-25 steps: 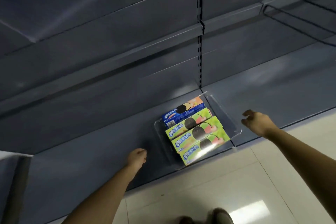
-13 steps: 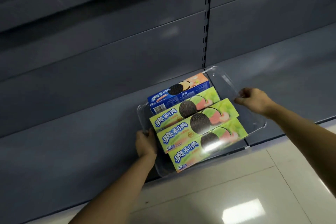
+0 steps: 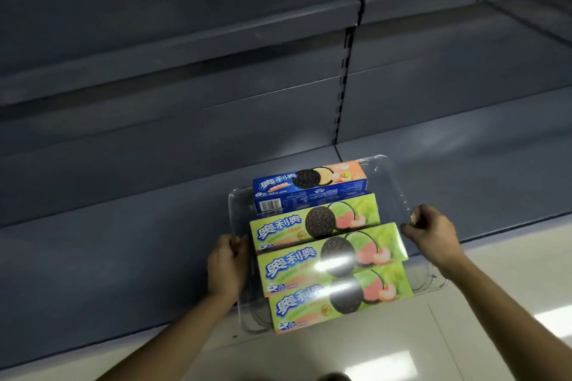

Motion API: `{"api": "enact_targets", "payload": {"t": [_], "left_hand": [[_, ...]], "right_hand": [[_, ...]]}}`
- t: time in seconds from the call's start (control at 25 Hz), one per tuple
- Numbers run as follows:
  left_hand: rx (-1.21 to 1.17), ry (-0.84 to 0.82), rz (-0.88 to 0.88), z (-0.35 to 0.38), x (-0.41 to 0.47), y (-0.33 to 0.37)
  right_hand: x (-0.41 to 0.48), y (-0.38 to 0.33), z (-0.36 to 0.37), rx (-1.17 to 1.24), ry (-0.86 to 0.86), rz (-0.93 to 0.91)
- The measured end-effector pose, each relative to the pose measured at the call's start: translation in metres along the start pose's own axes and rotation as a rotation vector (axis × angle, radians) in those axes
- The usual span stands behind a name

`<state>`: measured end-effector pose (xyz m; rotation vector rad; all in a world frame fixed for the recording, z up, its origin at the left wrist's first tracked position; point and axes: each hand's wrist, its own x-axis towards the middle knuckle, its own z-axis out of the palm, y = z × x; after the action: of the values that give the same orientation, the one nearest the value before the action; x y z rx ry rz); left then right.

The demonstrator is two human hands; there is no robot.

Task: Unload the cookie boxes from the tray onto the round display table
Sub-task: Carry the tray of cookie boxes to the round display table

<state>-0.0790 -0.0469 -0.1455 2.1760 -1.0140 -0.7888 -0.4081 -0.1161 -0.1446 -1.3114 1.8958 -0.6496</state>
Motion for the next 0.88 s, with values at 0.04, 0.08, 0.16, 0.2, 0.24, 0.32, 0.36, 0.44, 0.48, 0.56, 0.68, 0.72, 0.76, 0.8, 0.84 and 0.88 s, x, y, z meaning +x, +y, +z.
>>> {"api": "enact_targets", "payload": {"t": [0.04, 0.08, 0.16, 0.2, 0.24, 0.32, 0.36, 0.44, 0.48, 0.56, 0.68, 0.72, 0.76, 0.8, 0.84, 0.88], "left_hand": [[0.049, -0.020, -0.004, -0.013, -0.011, 0.012], [0.098, -0.037, -0.011, -0.026, -0.020, 0.025], [0.142, -0.069, -0.002, -0.047, -0.039, 0.055], [0.149, -0.072, 0.001, -0.056, -0.047, 0.069], [0.154, -0.082, 0.002, -0.066, -0.056, 0.084], [0.140, -0.136, 0.041, -0.086, -0.073, 0.116], [0.127, -0.173, 0.075, -0.095, -0.082, 0.134], [0.103, -0.259, 0.141, -0.113, -0.099, 0.170], [0.082, -0.307, 0.170, -0.121, -0.108, 0.189], [0.043, -0.412, 0.229, -0.132, -0.126, 0.224], [0.107, -0.519, 0.336, -0.131, -0.153, 0.258], [0.128, -0.561, 0.366, -0.126, -0.165, 0.266], [0.142, -0.606, 0.397, -0.119, -0.177, 0.275], [0.152, -0.651, 0.432, -0.112, -0.191, 0.286], [0.175, -0.690, 0.466, -0.102, -0.204, 0.298], [0.198, -0.726, 0.504, -0.092, -0.220, 0.309]], "right_hand": [[-0.016, -0.007, -0.015, 0.024, 0.012, 0.021], [-0.031, -0.014, -0.028, 0.043, 0.027, 0.043], [-0.063, -0.028, -0.061, 0.080, 0.061, 0.082], [-0.081, -0.035, -0.078, 0.096, 0.077, 0.107], [-0.098, -0.042, -0.095, 0.108, 0.103, 0.133], [-0.138, -0.056, -0.131, 0.140, 0.183, 0.199], [-0.160, -0.065, -0.149, 0.161, 0.219, 0.228], [-0.207, -0.079, -0.176, 0.187, 0.284, 0.279], [-0.230, -0.084, -0.188, 0.183, 0.331, 0.312], [-0.278, -0.098, -0.216, 0.164, 0.409, 0.379], [-0.340, -0.110, -0.249, 0.116, 0.534, 0.495], [-0.363, -0.110, -0.257, 0.123, 0.601, 0.527], [-0.382, -0.107, -0.262, 0.154, 0.659, 0.543], [-0.399, -0.104, -0.267, 0.191, 0.715, 0.575], [-0.416, -0.097, -0.272, 0.218, 0.775, 0.624], [-0.431, -0.090, -0.276, 0.243, 0.826, 0.676]]}}
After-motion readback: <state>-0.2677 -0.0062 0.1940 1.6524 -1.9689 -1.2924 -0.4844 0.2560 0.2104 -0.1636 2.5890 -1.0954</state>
